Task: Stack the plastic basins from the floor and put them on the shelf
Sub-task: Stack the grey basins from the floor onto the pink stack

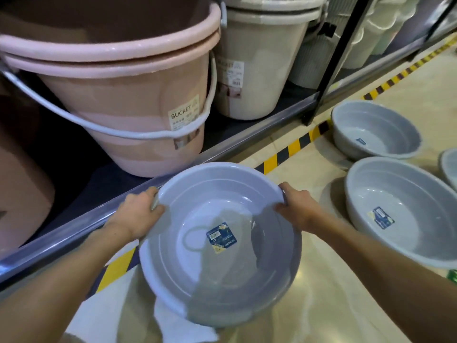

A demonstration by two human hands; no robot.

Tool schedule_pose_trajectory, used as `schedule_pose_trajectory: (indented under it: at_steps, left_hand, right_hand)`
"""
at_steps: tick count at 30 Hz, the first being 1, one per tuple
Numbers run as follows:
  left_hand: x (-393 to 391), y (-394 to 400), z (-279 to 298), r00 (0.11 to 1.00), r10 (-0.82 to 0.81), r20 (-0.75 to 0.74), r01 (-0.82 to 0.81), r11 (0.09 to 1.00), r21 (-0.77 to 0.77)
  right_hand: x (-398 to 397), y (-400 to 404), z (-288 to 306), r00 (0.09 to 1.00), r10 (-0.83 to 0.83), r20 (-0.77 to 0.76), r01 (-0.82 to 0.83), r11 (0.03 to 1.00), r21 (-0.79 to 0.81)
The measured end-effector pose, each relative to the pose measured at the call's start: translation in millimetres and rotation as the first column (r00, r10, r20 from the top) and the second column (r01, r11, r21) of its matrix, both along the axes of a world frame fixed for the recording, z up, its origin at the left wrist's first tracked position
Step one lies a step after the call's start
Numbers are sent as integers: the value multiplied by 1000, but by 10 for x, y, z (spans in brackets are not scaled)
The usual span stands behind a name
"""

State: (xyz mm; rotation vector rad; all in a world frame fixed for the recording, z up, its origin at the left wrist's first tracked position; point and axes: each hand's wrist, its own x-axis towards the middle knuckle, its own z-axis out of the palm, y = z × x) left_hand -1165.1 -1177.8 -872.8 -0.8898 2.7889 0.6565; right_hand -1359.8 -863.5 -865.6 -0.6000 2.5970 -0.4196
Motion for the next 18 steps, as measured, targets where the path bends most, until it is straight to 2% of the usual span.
schedule_pose_trajectory:
  at_steps: [3, 6, 10, 14, 18]
  left_hand:
    - [-273, 132, 131, 996, -20, -86, 22, 999, 25]
    - [-646, 352, 264, 982, -109, -157, 111, 994, 7]
    - [-1229, 807, 478, 955, -214, -204, 211, 977, -33]
    - [-1866, 1398, 750, 910, -336, -243, 323, 942, -92]
    - [-2530, 2069, 887, 839, -476, -265, 452, 880, -149]
  right_hand:
    - [-104, 263, 227, 996, -33, -88, 31, 999, -23]
    - [-206, 634, 408, 986, -78, -147, 77, 997, -15]
    - [-426, 1219, 628, 953, -217, -210, 207, 976, -70]
    - [-651, 1913, 763, 888, -362, -283, 327, 931, -164]
    - [-856, 2636, 755, 791, -535, -298, 480, 844, -240]
